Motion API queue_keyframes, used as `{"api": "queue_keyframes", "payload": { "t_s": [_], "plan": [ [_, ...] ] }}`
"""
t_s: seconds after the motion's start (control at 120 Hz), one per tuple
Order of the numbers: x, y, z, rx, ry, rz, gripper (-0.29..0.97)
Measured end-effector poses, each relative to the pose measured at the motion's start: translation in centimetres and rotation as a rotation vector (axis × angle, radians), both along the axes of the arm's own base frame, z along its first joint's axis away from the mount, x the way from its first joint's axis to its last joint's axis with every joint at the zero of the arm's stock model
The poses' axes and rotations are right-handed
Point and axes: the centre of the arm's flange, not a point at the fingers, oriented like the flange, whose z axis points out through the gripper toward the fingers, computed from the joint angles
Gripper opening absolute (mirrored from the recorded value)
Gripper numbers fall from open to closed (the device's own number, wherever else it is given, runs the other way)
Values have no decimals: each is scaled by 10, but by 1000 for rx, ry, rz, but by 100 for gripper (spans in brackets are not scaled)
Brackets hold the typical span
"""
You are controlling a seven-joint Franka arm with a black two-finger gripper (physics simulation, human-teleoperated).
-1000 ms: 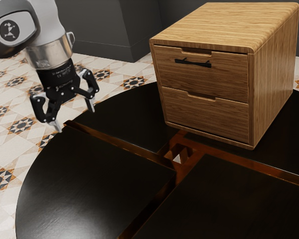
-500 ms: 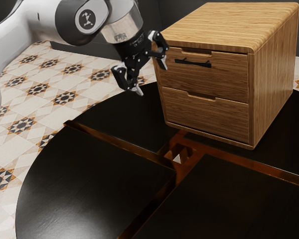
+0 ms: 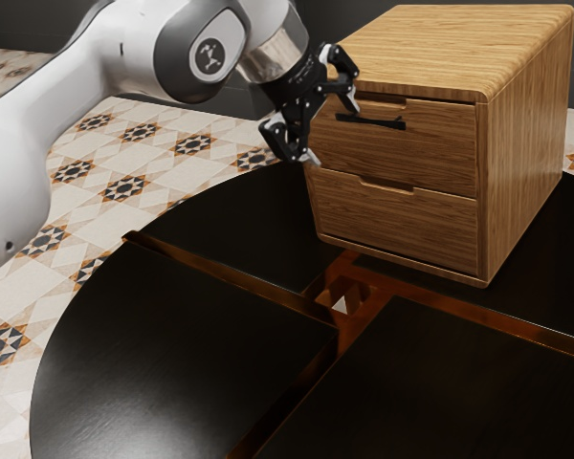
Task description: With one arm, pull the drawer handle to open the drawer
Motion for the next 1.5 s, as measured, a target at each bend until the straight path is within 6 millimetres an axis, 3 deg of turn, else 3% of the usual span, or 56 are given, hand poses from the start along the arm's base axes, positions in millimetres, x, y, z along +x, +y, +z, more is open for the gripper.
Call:
{"api": "queue_keyframes", "payload": {
  "t_s": [0.192,0.342,0.8,1.025,1.5],
  "plan": [
    [17,1,-9,-10,-33,1,68],
    [25,-9,-12,-21,-63,-18,68],
    [37,14,-20,5,-115,35,68],
    [50,17,-36,-4,-127,47,68],
    [58,20,-47,-12,-146,57,68]
  ]
}}
